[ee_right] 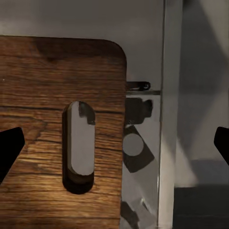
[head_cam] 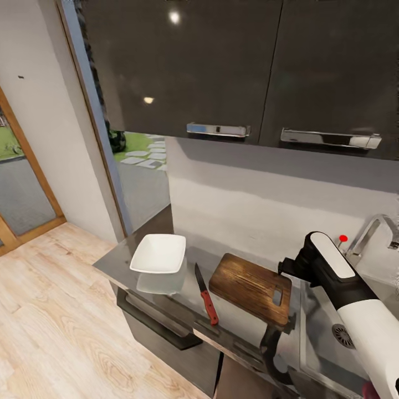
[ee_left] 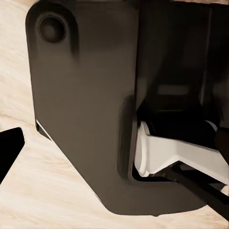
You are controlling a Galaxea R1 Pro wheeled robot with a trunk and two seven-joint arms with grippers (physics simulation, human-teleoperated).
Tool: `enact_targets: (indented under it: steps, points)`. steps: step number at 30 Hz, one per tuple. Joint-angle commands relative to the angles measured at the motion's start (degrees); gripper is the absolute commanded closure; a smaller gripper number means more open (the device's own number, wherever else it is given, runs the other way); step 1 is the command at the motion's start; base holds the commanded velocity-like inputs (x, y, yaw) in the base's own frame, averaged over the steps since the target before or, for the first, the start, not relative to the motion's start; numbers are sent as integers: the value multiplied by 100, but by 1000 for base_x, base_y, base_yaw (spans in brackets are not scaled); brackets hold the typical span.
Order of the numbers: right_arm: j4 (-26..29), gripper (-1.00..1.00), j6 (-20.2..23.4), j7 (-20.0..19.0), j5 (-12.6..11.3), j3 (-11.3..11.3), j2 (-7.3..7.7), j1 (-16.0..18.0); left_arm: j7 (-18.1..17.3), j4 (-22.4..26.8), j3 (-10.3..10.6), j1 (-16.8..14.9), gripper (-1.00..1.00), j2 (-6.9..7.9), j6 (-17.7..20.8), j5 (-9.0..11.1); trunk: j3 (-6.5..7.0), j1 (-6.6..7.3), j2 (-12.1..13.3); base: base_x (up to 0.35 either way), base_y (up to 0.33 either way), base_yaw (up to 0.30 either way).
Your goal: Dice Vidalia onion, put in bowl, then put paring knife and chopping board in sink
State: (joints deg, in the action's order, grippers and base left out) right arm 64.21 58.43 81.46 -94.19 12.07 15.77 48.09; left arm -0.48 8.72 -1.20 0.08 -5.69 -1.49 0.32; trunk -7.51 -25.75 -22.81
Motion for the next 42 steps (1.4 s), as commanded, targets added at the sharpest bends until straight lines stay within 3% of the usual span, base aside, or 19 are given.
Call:
enact_targets:
  steps: [1,6,8,9,11,12,13,14,17,18,19,20,22,24,30,41,42]
  points:
    - [3,-100,54,13,-49,14,5,8,-5,55,-12,1,-100,1,-9,3,-5,-4,-11,0,198,-120]
    - [4,-100,28,-669,115,138,5,-40,-5,207,-18,1,-100,54,-9,3,3,-4,-11,0,203,-34]
    - [4,-100,19,-944,314,283,9,-57,-1,307,-21,1,-100,68,-9,3,4,-4,-11,0,78,-5]
    - [4,-100,14,-1152,526,378,14,-67,1,370,-24,1,-100,74,-9,3,4,-4,-11,0,44,-3]
    - [4,-100,-17,-1710,1159,490,19,-114,2,463,-29,1,-100,81,-9,3,4,-4,-11,0,23,-2]
    - [4,-100,-34,-1882,1347,506,20,-132,3,479,-31,1,-100,82,-9,3,4,-4,-11,0,15,-1]
    - [4,-100,-97,-2263,1739,528,21,-172,3,512,-33,1,-100,83,-9,3,4,-4,-11,0,9,-1]
    - [4,-100,-144,-2469,1942,538,21,-194,3,536,-34,1,-100,84,-9,3,4,-4,-11,0,7,0]
    - [-8,-100,-644,-3792,3267,573,56,-364,3,725,-37,1,-100,97,-9,3,4,-4,-11,0,3,0]
    - [-31,-100,-955,-4465,3969,629,98,-471,4,786,-38,1,-100,110,-9,3,4,-4,-11,0,28,0]
    - [-44,-100,-1155,-4887,4407,669,117,-527,4,811,-38,1,-100,114,-9,3,4,-4,-11,0,87,0]
    - [-50,-100,-1241,-5092,4611,684,126,-554,4,821,-38,1,-100,117,-9,3,4,-4,-11,0,115,0]
    - [-97,-100,-1490,-5821,5299,750,152,-656,4,844,-38,1,-100,123,-9,3,4,-4,-11,0,178,0]
    - [-151,-100,-1579,-6190,5630,777,162,-701,4,851,-38,1,-100,126,-9,3,4,-4,-11,3,218,0]
    - [-202,-100,-1659,-6563,5953,802,179,-744,2,859,-37,1,-100,129,-9,3,4,-4,-11,86,275,0]
    - [-198,-100,-1633,-6608,5980,726,181,-749,-3,860,-35,1,-100,137,-9,3,4,-4,-11,74,124,0]
    - [-150,-100,-1439,-6622,5971,707,181,-749,-5,860,-37,1,-100,138,-9,3,4,-4,-11,3,5,0]
